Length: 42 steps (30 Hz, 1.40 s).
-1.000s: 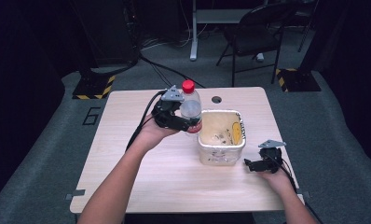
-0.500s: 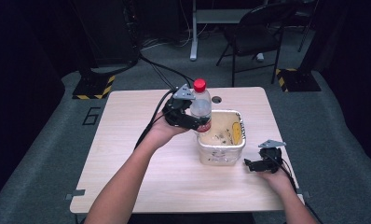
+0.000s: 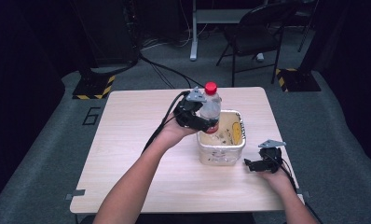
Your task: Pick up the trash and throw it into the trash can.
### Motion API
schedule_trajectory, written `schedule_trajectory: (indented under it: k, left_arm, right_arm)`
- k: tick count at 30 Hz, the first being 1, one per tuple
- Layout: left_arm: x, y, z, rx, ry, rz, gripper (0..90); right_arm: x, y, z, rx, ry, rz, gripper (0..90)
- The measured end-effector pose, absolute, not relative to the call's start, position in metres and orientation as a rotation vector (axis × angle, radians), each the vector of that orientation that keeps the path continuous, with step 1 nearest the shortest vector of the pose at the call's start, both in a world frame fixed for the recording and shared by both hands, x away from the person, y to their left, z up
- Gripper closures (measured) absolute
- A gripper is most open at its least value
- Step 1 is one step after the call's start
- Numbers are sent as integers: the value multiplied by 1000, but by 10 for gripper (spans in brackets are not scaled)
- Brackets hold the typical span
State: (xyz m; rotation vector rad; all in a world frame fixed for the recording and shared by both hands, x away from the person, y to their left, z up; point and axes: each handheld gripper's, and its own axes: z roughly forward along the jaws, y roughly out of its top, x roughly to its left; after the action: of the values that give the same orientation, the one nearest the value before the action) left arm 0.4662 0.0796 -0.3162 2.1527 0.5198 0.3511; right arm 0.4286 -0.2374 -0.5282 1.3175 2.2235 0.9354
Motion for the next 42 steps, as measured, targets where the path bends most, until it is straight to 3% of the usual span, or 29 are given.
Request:
schedule_trajectory:
  k: [42]
  left_arm:
    - [469,56,-385,2198,547,314,271]
  right_arm:
    - [429,-237,-528,1316,2222,937,0]
